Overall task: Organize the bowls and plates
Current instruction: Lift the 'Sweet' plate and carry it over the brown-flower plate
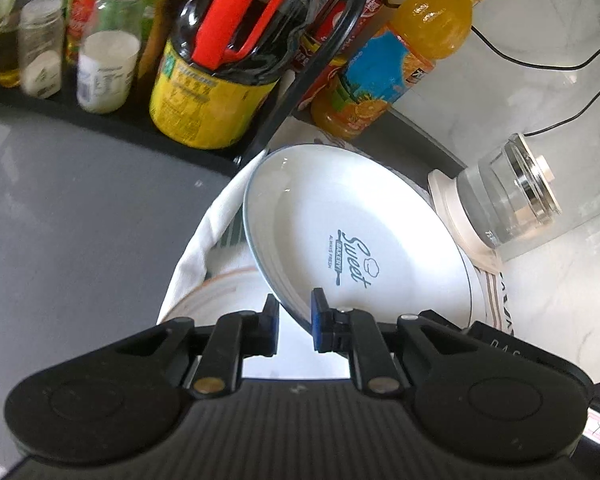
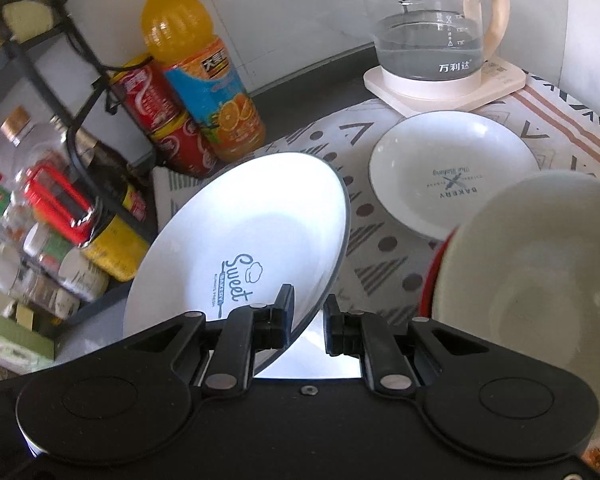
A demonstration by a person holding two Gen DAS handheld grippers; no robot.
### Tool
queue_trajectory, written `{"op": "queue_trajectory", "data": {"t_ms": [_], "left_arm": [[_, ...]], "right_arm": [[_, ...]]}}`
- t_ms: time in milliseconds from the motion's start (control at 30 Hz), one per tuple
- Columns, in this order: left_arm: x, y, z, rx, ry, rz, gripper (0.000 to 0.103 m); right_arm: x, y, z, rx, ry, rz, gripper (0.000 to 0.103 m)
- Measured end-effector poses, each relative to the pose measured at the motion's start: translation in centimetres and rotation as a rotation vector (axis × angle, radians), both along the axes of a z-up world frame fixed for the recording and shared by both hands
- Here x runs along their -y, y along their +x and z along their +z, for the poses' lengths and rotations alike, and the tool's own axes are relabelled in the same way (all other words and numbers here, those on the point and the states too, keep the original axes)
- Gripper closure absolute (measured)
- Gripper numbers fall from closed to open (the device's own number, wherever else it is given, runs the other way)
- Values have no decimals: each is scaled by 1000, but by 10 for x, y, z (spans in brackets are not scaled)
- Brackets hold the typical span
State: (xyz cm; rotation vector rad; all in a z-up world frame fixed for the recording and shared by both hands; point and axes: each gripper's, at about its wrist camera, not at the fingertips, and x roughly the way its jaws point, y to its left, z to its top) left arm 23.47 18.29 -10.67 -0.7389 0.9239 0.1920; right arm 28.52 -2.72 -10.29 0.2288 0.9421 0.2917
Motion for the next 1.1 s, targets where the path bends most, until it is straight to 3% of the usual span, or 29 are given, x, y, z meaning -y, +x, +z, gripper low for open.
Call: {"op": "queue_trajectory", "data": {"t_ms": [600, 1100], "left_arm": [[18, -87, -1, 3, 18, 15, 89], [40, -110, -13, -33, 15, -5, 89]], "right_arm": [[21, -72, -7, 16, -44, 86, 89], [44, -85, -21, -9, -57, 94, 88]]}}
